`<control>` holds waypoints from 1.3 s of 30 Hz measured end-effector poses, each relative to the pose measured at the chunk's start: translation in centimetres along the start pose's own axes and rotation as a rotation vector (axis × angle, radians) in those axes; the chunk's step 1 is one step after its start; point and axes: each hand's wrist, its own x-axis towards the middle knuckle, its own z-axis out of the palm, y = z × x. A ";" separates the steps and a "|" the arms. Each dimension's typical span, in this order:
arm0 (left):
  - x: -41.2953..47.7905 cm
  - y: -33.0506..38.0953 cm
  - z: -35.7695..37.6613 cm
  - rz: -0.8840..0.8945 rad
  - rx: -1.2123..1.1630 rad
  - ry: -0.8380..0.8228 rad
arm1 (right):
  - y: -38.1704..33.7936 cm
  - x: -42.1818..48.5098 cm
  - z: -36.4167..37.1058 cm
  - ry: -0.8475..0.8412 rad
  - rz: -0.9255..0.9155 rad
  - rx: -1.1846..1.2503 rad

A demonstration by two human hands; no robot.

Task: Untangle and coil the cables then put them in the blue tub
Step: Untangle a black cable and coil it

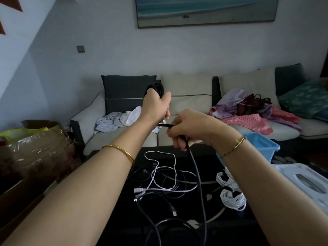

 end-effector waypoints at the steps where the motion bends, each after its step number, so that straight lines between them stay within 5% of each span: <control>1: -0.1 -0.1 0.1 -0.003 0.050 -0.015 | -0.1 0.0 -0.2 0.011 -0.001 -0.049; 11: -1.1 -0.8 -1.7 -0.025 0.480 -0.355 | -1.2 0.6 -1.5 0.216 -0.046 -0.630; 17: -1.9 -0.7 -2.5 -0.172 0.435 -0.572 | -1.2 1.6 -1.2 0.268 -0.065 -0.886; 20: -2.3 -1.2 -3.0 -0.269 0.401 -0.633 | -0.8 1.8 -1.0 0.444 -0.098 -1.087; 28: -3.1 -1.6 -3.7 -0.464 -0.006 -0.858 | 1.6 4.5 -2.8 0.464 -0.100 -0.952; 36: -2.1 -1.0 -6.0 -0.567 -0.707 -0.871 | 10.6 5.8 -1.4 0.417 0.020 -0.643; 39: -1.8 0.2 -5.2 -0.585 -0.788 -0.775 | 12.3 5.3 1.5 0.364 0.021 -0.500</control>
